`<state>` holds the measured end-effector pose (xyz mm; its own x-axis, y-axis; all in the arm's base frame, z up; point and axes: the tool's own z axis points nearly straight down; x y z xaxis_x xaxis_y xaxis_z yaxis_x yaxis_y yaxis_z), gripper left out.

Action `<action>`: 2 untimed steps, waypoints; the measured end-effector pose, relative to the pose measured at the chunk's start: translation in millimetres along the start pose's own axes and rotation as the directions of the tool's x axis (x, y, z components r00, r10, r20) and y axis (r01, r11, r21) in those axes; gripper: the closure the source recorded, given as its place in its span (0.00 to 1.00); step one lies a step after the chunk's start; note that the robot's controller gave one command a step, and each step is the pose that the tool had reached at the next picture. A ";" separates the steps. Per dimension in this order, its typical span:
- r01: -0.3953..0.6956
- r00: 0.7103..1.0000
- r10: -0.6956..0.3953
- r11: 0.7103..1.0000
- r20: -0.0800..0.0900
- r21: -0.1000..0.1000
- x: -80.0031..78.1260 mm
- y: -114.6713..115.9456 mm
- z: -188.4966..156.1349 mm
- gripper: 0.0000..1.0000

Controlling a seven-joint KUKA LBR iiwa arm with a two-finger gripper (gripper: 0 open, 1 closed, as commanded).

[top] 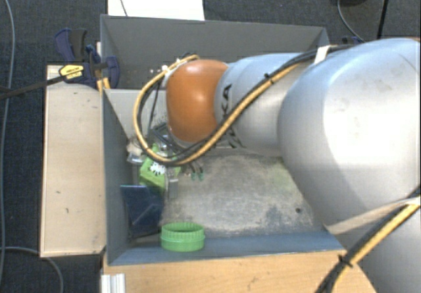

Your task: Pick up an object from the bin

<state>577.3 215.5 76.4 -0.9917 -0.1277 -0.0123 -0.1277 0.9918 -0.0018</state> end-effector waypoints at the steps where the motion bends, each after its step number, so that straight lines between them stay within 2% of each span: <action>1: -0.001 1.000 0.001 1.000 0.000 0.000 0.0 0.0 0.0 1.00; 2: -0.001 1.000 0.001 1.000 0.000 0.000 0.0 0.0 0.0 1.00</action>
Offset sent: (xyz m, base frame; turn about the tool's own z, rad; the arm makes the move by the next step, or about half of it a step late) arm 0.0000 0.0000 0.0000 0.0000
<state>577.3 215.5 76.4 -0.9919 -0.1265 -0.0124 -0.1264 0.9920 -0.0016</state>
